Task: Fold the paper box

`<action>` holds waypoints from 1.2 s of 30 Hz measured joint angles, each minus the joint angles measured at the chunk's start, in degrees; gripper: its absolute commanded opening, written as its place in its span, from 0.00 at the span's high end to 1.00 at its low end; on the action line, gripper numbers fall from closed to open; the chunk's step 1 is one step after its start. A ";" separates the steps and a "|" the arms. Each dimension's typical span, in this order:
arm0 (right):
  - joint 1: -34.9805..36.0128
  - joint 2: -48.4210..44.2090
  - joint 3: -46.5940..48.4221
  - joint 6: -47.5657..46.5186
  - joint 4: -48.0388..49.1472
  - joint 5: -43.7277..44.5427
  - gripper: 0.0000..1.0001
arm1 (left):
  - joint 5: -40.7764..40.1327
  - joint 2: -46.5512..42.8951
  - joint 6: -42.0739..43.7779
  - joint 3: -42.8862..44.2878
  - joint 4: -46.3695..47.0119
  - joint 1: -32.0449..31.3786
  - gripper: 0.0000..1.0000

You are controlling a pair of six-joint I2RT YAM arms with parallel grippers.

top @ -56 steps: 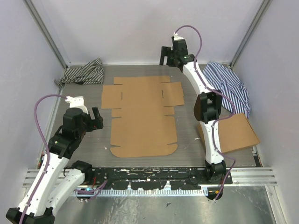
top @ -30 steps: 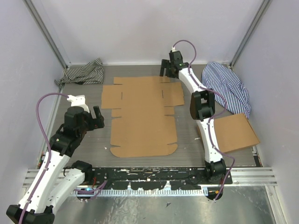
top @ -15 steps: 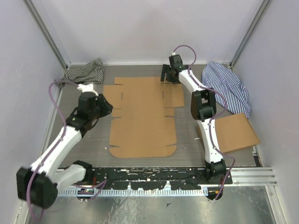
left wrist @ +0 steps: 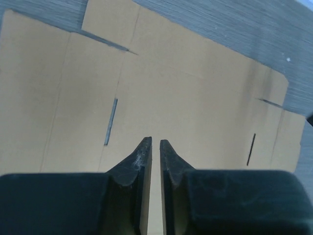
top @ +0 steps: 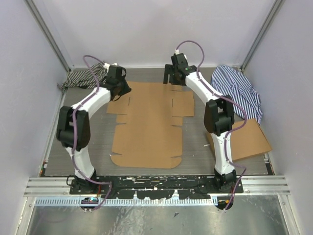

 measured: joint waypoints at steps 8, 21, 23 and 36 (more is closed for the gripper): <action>5.55 -2.58 -5.05 0.92 0.20 -2.84 0.47 | 0.37 14.16 -1.73 9.99 -4.68 1.88 0.82; 6.97 -2.56 -13.68 2.14 -0.61 -4.90 0.55 | 0.72 15.32 -2.60 4.57 -5.88 3.34 0.84; 6.93 -2.58 -14.51 2.14 -0.48 -4.90 0.56 | 0.87 13.68 -2.84 1.53 -4.24 3.28 0.85; 7.13 -4.35 -20.70 1.64 0.20 -4.98 0.57 | 0.04 5.64 -3.63 -10.80 0.20 -0.04 0.88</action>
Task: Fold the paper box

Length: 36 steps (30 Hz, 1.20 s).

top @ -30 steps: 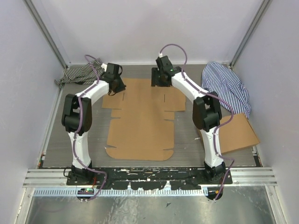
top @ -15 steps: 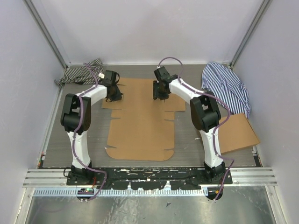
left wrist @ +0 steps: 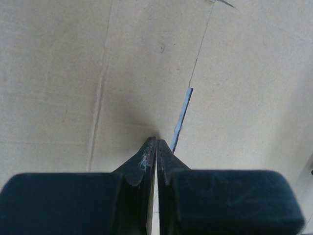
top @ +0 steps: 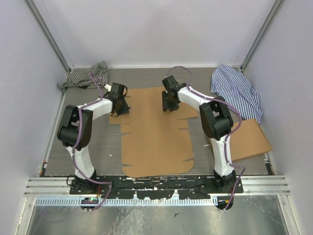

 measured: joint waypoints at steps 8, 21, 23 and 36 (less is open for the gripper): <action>1.25 -1.88 -2.05 -1.29 -1.38 0.11 0.51 | -2.49 -3.56 2.08 -0.72 -8.04 -1.38 0.61; 1.33 -4.85 8.96 -2.08 -6.08 -0.37 0.51 | 0.48 -3.82 5.42 17.25 -12.46 6.45 0.28; 1.27 -5.75 6.60 -1.99 -5.20 -1.25 0.52 | 3.19 -1.11 3.98 17.84 -10.91 9.86 0.28; 1.25 -7.23 -6.93 -1.33 -2.34 -4.59 0.53 | 8.13 13.60 2.64 24.83 -10.16 11.61 0.29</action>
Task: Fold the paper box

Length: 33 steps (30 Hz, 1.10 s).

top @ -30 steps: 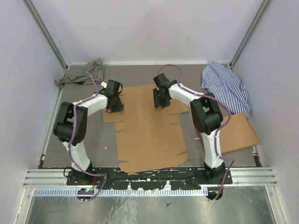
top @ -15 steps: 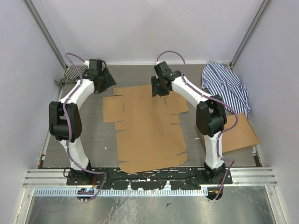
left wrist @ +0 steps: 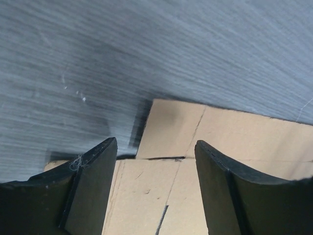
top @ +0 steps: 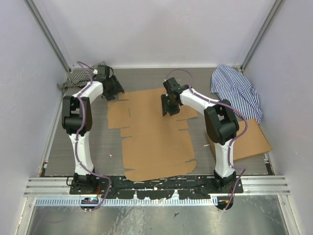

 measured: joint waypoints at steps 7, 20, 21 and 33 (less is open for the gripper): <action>0.13 -0.09 -2.12 -0.02 2.23 -0.94 0.53 | -0.39 2.03 1.62 4.42 0.00 0.07 0.33; 0.33 -0.09 -4.20 -0.11 3.93 -2.91 0.53 | -1.03 5.05 5.53 5.99 -0.22 0.11 0.44; 0.33 -0.09 -4.22 -0.11 3.98 -2.95 0.53 | -0.94 5.03 5.57 5.99 -0.20 0.11 0.45; 0.33 -0.09 -4.48 -0.09 4.81 -3.48 0.54 | 2.19 5.03 5.53 5.73 0.42 -1.31 0.58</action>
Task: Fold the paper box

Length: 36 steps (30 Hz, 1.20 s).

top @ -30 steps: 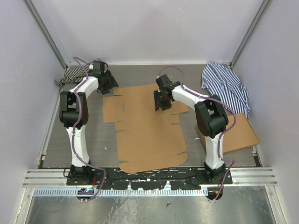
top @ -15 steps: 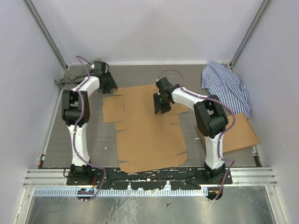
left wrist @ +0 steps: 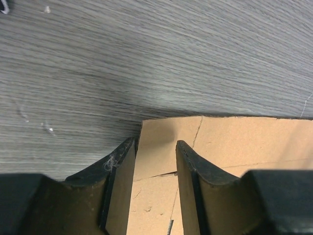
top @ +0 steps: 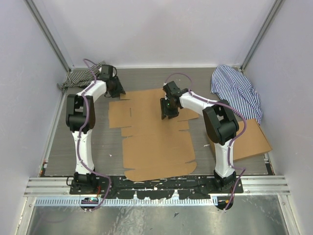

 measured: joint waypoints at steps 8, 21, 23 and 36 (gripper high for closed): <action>0.02 0.00 -0.02 0.02 0.13 -0.15 0.54 | 0.09 -0.20 -0.17 -0.17 0.76 -1.62 0.77; 0.04 0.00 -0.24 0.02 0.42 -0.44 0.54 | 0.50 -1.86 -0.94 -0.15 0.92 -3.74 0.75; 0.09 0.00 -0.24 0.02 0.44 -0.44 0.54 | 0.52 -2.14 -0.96 -0.09 0.96 -4.13 0.74; 0.81 0.02 -0.24 0.04 0.87 -1.03 0.54 | 0.26 -0.35 0.59 8.50 -4.07 -7.56 0.76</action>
